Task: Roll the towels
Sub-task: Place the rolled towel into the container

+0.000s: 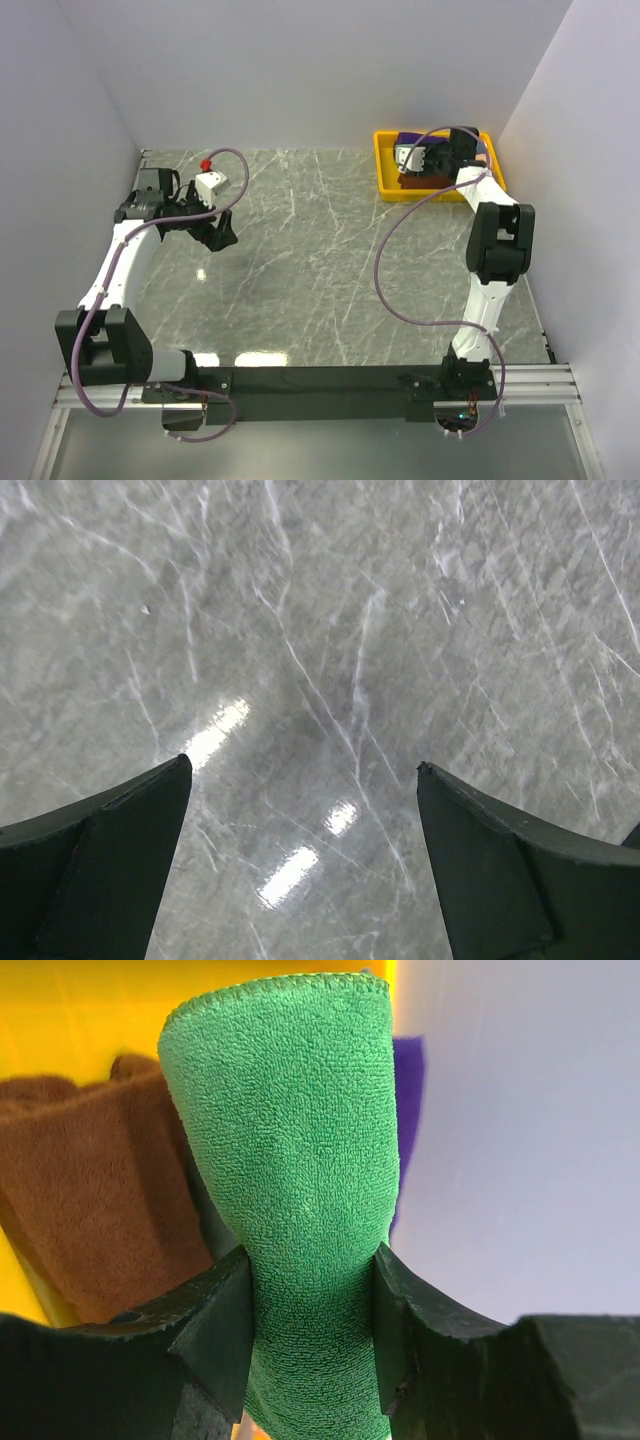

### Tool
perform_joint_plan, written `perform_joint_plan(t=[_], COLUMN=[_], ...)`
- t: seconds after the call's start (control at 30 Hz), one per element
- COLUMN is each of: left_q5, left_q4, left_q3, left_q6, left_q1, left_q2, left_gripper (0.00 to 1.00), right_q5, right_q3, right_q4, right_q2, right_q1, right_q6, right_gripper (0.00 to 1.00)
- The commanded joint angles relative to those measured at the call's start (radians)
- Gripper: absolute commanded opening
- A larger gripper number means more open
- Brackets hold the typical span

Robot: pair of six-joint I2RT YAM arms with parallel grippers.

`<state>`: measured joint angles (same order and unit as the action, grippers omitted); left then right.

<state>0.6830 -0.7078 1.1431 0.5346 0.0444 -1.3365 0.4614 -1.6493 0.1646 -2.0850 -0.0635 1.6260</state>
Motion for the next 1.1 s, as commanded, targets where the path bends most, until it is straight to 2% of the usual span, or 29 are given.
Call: perform_joint_plan(t=[0.0,0.1,0.37,0.5,0.53,0.57,0.67,0.77,0.8,0.9,1.07], left_q5=[0.01,0.007,0.013,0.015,0.015,0.016,0.023,0.023,0.021,0.013,0.001], left_q4=[-0.03,-0.035,-0.071,-0.061,-0.061,-0.062,-0.064,-0.068,-0.068,-0.079,-0.07], left_q3=[0.056,0.087,0.126,0.127,0.13,0.136,0.147,0.158,0.159,0.159,0.141], left_q6=[-0.007,-0.016,-0.008,-0.019,-0.021,-0.019,-0.016,-0.008,-0.004,0.005,0.015], left_q1=[-0.005,-0.005,-0.005,-0.005,-0.005,-0.005,-0.005,-0.005,-0.005,-0.003,-0.005], left_q2=[-0.035,-0.058,-0.105,-0.116,-0.121,-0.127,-0.139,-0.148,-0.148,-0.15,-0.145], left_gripper=[1.0,0.99,0.99,0.99,0.99,0.99,0.99,0.99,0.99,1.0,1.0], right_q5=[0.005,0.0,-0.018,-0.029,-0.03,-0.035,-0.047,-0.055,-0.052,-0.043,-0.035], right_q3=[-0.062,-0.112,-0.121,-0.138,-0.147,-0.152,-0.167,-0.147,-0.136,-0.098,-0.081], right_q4=[-0.039,-0.011,-0.028,0.01,0.024,0.045,0.085,0.09,0.082,0.073,0.088], right_q2=[-0.041,-0.076,-0.11,-0.116,-0.116,-0.116,-0.118,-0.106,-0.101,-0.076,-0.055], right_q1=[-0.028,-0.032,-0.035,-0.036,-0.036,-0.036,-0.036,-0.038,-0.039,-0.039,-0.041], right_q6=[0.023,0.011,0.006,-0.005,-0.005,-0.009,-0.009,-0.008,-0.008,0.0,0.014], right_gripper=[0.0,0.0,0.0,0.1,0.17,0.2,0.22,0.28,0.36,0.46,0.51])
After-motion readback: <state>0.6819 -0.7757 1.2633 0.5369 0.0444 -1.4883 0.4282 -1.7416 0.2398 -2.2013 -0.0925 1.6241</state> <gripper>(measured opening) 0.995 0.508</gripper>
